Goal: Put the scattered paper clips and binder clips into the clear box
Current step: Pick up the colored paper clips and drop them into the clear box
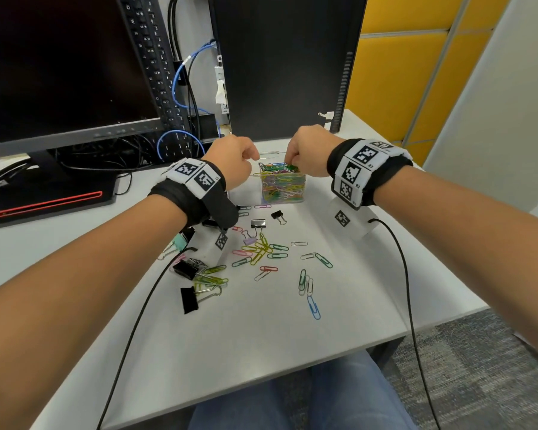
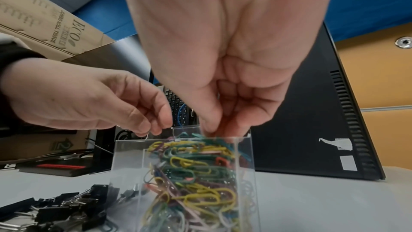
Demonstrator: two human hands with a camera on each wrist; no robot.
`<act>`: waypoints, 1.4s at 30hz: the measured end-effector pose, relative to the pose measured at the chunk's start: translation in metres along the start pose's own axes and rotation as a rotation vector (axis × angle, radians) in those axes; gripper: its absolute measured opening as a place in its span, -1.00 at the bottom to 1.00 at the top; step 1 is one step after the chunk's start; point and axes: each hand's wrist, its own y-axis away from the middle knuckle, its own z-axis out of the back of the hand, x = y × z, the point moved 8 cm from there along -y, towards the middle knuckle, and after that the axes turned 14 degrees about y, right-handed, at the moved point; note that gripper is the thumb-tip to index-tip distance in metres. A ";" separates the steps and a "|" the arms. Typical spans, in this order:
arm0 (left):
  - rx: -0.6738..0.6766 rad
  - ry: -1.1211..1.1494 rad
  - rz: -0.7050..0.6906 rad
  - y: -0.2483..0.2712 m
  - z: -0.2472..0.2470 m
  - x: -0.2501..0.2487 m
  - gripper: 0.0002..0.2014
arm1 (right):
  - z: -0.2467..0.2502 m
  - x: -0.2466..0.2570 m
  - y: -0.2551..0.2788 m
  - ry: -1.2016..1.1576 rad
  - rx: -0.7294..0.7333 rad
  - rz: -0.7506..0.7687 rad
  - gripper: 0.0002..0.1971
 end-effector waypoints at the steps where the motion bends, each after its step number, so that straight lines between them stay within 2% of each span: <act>1: 0.018 -0.018 0.005 0.000 -0.001 0.002 -0.67 | -0.001 0.000 0.001 0.003 0.003 -0.002 -0.76; 9: 0.152 -0.163 0.047 -0.001 -0.017 0.000 -0.73 | 0.000 0.004 0.008 0.029 0.031 0.022 -0.71; 13: 0.119 -0.079 0.081 -0.003 -0.015 -0.002 -0.78 | -0.001 0.003 0.008 0.017 0.029 0.018 -0.72; 17: 0.054 -0.036 0.040 -0.002 -0.009 -0.009 -0.80 | 0.003 -0.002 0.008 -0.006 -0.007 -0.007 -0.72; 27: 0.055 -0.057 -0.045 0.001 -0.004 -0.018 -0.80 | 0.000 0.005 0.016 -0.008 0.098 0.044 -0.68; 30: 0.125 -0.106 0.020 0.001 -0.010 -0.009 -0.80 | 0.000 0.004 0.018 -0.023 0.096 0.034 -0.67; 34: 0.208 -0.064 0.061 0.000 -0.018 -0.008 -0.87 | -0.002 0.006 0.018 -0.005 0.110 0.042 -0.67; 39: 0.162 -0.068 0.004 -0.002 -0.014 -0.015 -0.83 | -0.005 0.007 0.019 0.034 0.136 0.063 -0.65; 42: 0.085 -0.046 -0.022 -0.003 -0.007 -0.021 -0.82 | -0.005 0.004 0.017 -0.002 0.135 0.048 -0.68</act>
